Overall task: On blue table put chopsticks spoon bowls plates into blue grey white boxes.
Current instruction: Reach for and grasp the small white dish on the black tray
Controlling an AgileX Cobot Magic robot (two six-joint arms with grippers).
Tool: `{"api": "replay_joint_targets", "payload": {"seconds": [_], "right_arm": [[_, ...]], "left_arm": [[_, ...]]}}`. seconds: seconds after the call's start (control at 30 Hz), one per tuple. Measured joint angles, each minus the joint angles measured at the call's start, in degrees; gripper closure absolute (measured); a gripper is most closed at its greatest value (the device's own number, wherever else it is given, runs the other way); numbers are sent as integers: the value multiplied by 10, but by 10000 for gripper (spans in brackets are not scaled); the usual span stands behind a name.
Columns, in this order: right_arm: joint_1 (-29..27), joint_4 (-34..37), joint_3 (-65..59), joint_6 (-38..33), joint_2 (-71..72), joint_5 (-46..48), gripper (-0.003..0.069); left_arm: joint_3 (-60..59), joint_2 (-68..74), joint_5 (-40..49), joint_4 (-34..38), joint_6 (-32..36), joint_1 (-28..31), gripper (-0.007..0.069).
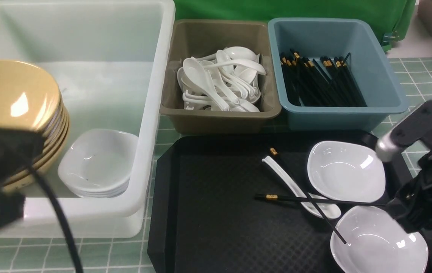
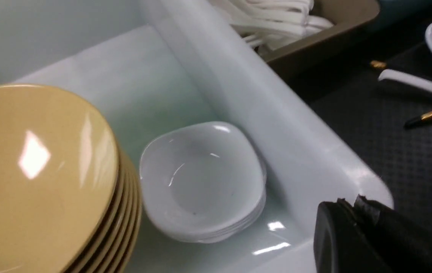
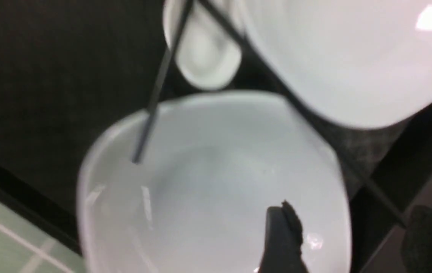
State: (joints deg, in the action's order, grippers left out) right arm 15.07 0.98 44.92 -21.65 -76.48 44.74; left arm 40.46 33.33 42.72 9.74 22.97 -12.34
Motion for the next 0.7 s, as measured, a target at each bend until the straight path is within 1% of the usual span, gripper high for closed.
{"api": "replay_joint_targets", "payload": {"seconds": [0.17,0.23,0.27,0.3,0.37,0.47,0.53,0.57,0.7], "right_arm": [[0,-41,1,22,-86,-4,207],[0,-44,1,29,-101,-8,207],[0,-43,1,37,-122,-13,207],[0,-42,1,39,-125,-14,208],[0,-30,2,41,-144,-15,217],[0,-10,12,43,-156,3,282],[0,0,13,46,-155,20,357],[0,0,13,46,-155,21,362],[0,13,21,50,-134,56,419]], "left_arm": [[-102,-91,-102,-62,0,-19,621],[-123,-117,-126,-73,0,-24,621],[-156,-150,-163,-84,0,-30,621],[-160,-153,-167,-86,0,-31,621],[-188,-185,-206,-97,0,-36,621],[-227,-232,-249,-108,0,-36,621],[-241,-253,-262,-118,0,-36,621],[-243,-256,-262,-120,0,-36,621],[-254,-274,-273,-138,0,-36,620]]}}
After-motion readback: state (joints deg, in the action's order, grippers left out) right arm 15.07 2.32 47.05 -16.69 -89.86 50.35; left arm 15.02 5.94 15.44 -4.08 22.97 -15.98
